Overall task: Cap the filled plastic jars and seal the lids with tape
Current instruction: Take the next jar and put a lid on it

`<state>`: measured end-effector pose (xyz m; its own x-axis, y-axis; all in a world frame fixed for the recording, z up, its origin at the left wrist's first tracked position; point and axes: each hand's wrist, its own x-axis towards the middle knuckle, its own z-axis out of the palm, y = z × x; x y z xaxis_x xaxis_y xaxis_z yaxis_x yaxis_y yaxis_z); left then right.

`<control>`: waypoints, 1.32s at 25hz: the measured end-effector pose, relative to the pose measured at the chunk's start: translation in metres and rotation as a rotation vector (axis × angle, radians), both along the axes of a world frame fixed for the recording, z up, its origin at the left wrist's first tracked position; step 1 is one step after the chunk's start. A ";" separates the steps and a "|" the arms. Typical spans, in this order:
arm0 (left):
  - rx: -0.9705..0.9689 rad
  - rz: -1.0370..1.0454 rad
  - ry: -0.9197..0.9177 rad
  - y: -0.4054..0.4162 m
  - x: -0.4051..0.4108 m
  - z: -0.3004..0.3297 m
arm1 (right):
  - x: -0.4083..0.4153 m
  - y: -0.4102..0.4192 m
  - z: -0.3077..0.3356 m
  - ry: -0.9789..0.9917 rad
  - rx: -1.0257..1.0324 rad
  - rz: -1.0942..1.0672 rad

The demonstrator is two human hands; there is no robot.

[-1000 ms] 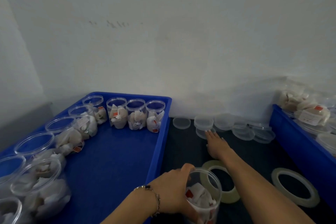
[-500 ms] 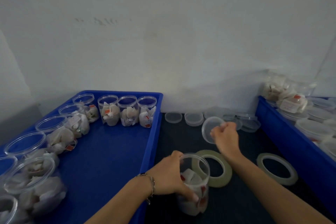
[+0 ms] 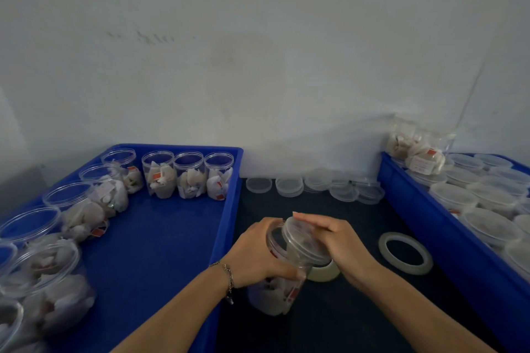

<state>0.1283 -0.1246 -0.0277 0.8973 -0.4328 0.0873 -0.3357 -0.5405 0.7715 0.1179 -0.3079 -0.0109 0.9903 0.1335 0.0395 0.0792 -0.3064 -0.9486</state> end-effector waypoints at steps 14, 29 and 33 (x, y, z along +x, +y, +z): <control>-0.322 -0.076 0.096 0.003 -0.011 0.025 | -0.006 0.008 0.026 -0.253 -0.075 0.339; -0.087 0.151 -0.079 -0.004 -0.005 0.001 | 0.000 0.026 0.033 0.072 -0.393 0.398; -0.183 0.045 0.047 0.003 -0.005 0.002 | 0.005 -0.001 0.055 0.032 -0.479 0.523</control>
